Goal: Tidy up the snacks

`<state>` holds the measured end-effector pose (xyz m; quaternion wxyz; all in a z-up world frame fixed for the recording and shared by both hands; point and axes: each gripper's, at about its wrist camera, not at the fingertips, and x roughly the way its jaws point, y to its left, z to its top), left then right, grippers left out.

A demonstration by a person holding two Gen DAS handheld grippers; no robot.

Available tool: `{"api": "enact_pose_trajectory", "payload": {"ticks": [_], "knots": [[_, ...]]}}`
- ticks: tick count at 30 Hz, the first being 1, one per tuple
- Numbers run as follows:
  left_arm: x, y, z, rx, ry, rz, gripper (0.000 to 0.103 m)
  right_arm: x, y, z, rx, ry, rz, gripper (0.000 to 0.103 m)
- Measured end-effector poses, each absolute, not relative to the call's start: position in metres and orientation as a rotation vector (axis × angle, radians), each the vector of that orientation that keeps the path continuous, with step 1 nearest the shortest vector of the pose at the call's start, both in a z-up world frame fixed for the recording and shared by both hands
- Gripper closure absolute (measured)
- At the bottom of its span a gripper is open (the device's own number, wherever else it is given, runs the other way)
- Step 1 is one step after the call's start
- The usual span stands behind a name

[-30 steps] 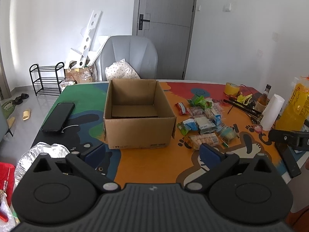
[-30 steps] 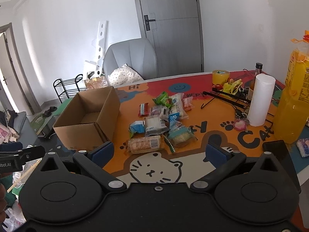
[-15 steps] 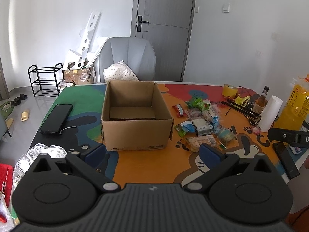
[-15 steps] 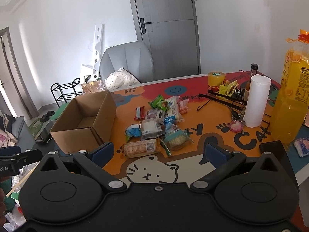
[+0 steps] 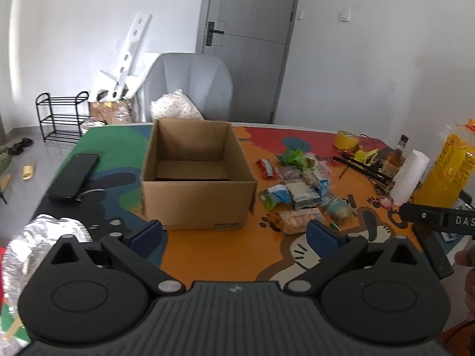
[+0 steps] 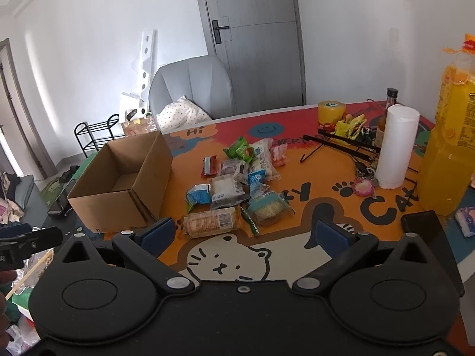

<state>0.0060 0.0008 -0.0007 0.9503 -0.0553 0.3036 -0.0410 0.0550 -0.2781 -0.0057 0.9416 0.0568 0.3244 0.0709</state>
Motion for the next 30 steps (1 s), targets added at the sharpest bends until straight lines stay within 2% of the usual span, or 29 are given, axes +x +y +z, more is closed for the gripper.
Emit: {"api": "enact_pose_trajectory", "payload": {"ticks": [15,19,30], "knots": [[0.061,-0.022,-0.029,-0.166,0.651,-0.172,0.003,0.095,-0.300,-0.036,0.190,0.685,0.130,0.001],[0.075,-0.030,-0.038,-0.174,0.661,-0.186,0.004,0.107,-0.299,-0.046,0.149,0.693,0.129,0.014],[0.114,-0.053,-0.061,-0.195,0.722,-0.252,0.007,0.149,-0.305,-0.076,0.154,0.756,0.158,0.023]]}}
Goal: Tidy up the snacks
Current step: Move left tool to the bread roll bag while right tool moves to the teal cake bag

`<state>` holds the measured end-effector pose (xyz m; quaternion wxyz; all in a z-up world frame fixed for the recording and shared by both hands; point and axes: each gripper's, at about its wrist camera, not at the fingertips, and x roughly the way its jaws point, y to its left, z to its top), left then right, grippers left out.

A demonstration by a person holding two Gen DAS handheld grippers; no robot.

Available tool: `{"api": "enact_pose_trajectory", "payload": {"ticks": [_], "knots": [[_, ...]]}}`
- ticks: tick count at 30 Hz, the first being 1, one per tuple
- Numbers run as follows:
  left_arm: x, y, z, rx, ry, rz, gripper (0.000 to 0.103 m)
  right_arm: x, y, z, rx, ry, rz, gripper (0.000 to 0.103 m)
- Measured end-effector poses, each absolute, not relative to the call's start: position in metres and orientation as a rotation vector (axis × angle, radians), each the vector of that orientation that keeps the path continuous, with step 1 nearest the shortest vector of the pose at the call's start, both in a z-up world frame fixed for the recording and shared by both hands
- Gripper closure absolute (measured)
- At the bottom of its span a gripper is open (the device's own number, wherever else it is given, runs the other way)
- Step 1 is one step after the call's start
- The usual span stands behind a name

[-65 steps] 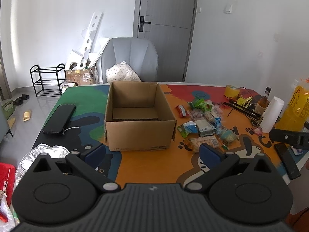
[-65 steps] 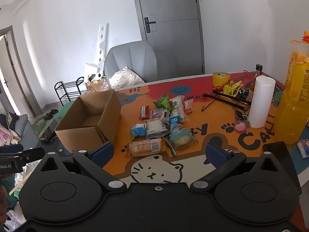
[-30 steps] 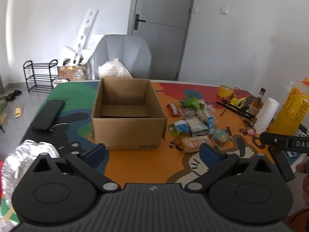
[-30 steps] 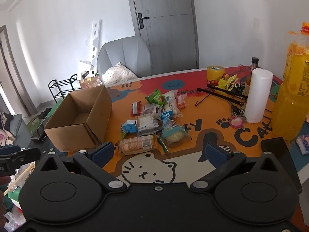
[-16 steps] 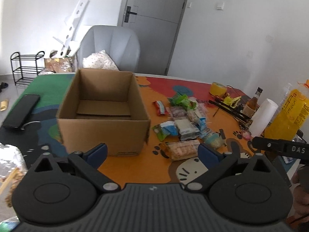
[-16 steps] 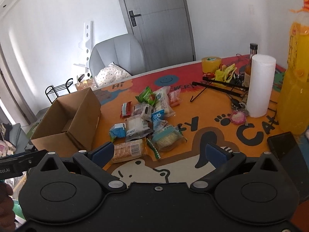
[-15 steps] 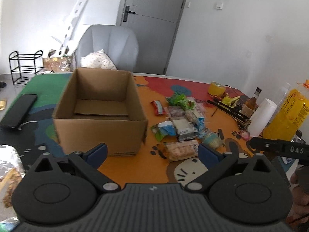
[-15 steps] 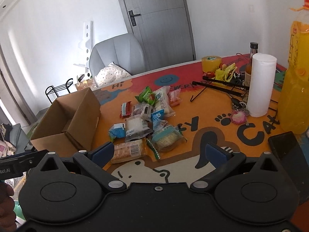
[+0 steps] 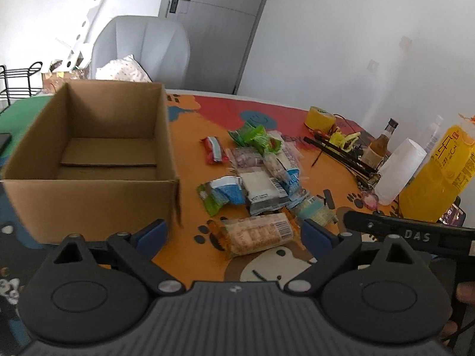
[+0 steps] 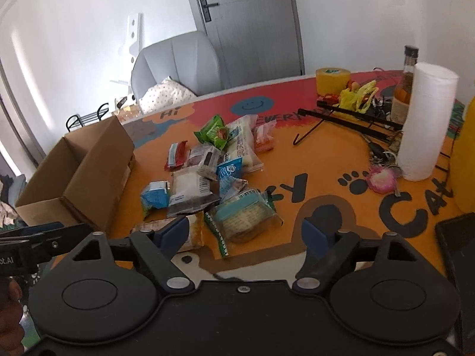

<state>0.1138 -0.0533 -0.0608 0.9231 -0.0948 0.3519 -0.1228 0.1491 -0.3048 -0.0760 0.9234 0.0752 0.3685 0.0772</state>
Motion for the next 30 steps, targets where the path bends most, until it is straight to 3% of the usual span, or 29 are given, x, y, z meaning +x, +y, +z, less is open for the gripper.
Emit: {"api": "enact_pose_trajectory", "payload": {"ticks": [21,23,30], "knots": [[0.160,-0.080,-0.099,-0.244,0.799,-0.197,0.007,0.207,-0.301,-0.120,0.039,0.831,0.316,0.028],[0.162,-0.083,-0.099,-0.239,0.800,-0.191,0.008,0.210,-0.299,-0.124,0.013,0.840,0.318,0.038],[0.169,-0.103,-0.105,-0.198,0.814,-0.176,0.008,0.211,-0.312,-0.125,0.019,0.832,0.319,0.045]]}}
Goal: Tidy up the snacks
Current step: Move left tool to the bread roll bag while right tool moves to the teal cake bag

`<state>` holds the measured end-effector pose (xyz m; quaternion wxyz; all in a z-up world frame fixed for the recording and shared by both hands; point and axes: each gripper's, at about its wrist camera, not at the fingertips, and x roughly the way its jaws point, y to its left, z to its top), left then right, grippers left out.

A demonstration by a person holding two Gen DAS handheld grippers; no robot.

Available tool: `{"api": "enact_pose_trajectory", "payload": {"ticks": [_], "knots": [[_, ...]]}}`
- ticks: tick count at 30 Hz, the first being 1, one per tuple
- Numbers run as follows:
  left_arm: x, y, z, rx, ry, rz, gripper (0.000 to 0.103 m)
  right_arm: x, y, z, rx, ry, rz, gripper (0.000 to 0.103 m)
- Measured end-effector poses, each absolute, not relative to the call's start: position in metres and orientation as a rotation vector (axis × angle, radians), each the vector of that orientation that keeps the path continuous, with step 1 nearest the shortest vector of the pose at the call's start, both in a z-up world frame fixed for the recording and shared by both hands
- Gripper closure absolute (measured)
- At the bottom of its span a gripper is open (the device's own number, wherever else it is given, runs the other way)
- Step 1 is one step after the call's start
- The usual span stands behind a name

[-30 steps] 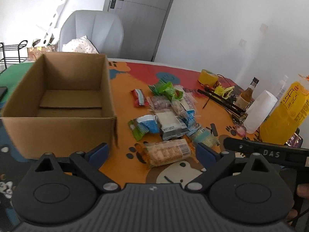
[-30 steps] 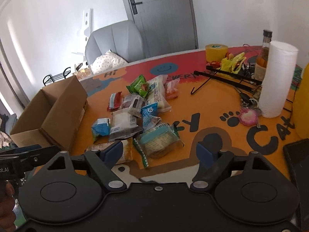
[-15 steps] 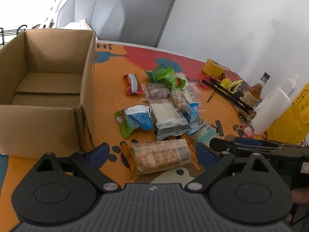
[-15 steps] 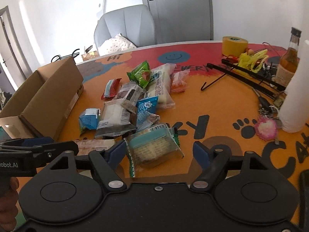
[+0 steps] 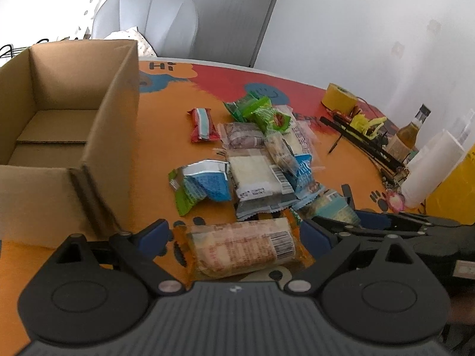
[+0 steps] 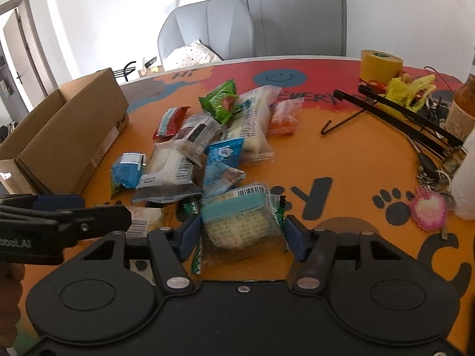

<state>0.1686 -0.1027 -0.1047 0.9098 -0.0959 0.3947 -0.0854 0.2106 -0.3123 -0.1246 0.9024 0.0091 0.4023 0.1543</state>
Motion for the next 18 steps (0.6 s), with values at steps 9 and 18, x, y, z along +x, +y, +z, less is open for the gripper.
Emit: {"api": "enact_pose_trajectory", "payload": {"ticks": [9,18], "knots": [[0.173,-0.129,-0.109,-0.098,0.807,-0.123,0.007,0.215,-0.337,-0.123,0.045,0.851,0.249,0.046],[0.180,-0.152,-0.117,0.000,0.820,-0.081,0.006,0.215,-0.353,-0.123,0.060,0.860,0.225,0.044]]}}
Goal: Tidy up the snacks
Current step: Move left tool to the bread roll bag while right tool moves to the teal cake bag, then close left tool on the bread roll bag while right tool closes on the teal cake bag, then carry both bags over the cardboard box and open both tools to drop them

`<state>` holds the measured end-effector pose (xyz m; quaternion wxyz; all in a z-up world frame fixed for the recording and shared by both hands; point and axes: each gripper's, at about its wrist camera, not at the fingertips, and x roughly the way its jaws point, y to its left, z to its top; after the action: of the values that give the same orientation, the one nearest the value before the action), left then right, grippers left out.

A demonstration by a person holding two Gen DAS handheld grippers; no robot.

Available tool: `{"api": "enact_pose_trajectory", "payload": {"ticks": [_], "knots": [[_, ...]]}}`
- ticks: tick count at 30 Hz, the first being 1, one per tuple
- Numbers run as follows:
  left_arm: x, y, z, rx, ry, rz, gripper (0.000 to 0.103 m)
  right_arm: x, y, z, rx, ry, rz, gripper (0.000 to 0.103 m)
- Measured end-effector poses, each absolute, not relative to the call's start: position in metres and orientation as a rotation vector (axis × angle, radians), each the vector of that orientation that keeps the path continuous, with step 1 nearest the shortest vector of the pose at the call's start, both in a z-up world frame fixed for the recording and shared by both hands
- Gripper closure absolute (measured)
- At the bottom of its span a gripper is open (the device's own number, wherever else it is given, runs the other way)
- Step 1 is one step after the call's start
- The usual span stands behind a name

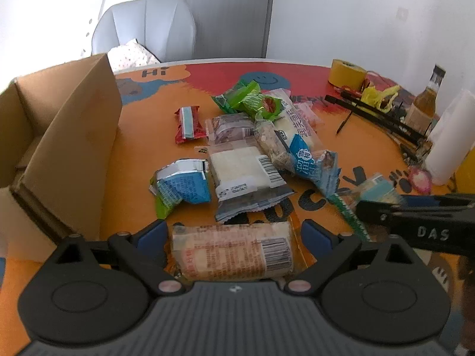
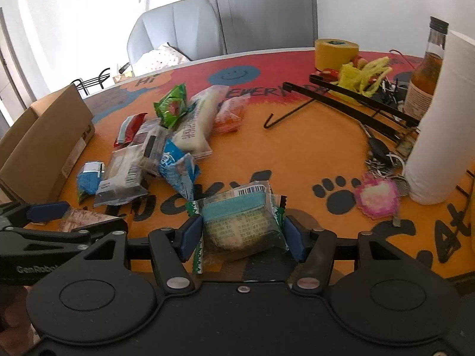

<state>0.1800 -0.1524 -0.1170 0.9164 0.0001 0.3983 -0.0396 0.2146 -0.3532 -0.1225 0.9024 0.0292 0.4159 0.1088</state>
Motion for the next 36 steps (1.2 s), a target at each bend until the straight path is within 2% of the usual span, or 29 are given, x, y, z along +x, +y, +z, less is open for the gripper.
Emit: {"api": "enact_pose_trajectory", "payload": {"ticks": [2,15,19,23,27,30,32,34,36], "knots": [[0.180,-0.158,-0.120,0.040,0.818,-0.081,0.005,0.213,-0.354,-0.123,0.064,0.863,0.227,0.039],[0.176,-0.157,-0.132,0.029,0.832,-0.090,0.003,0.209,-0.346,-0.123,0.052,0.869,0.228,0.031],[0.172,-0.156,-0.131,0.047,0.812,-0.099,0.012,0.210,-0.340,-0.124,0.025,0.872,0.222,0.029],[0.169,-0.151,-0.128,0.039,0.807,-0.115,0.019,0.211,-0.336,-0.123,-0.013,0.858,0.199,0.016],[0.165,-0.142,-0.124,0.006,0.804,-0.124,0.021,0.214,-0.332,-0.129,-0.040,0.872,0.204,0.016],[0.162,-0.137,-0.119,-0.003,0.789,-0.123,0.021,0.212,-0.326,-0.132,-0.101,0.842,0.176,0.028],[0.161,-0.134,-0.116,-0.016,0.782,-0.124,0.021,0.210,-0.325,-0.129,-0.103,0.839,0.177,0.044],[0.160,-0.131,-0.112,-0.026,0.775,-0.129,0.021,0.209,-0.325,-0.127,-0.099,0.844,0.166,0.049],[0.158,-0.129,-0.110,-0.027,0.766,-0.131,0.021,0.205,-0.326,-0.124,-0.082,0.839,0.167,0.049]]}}
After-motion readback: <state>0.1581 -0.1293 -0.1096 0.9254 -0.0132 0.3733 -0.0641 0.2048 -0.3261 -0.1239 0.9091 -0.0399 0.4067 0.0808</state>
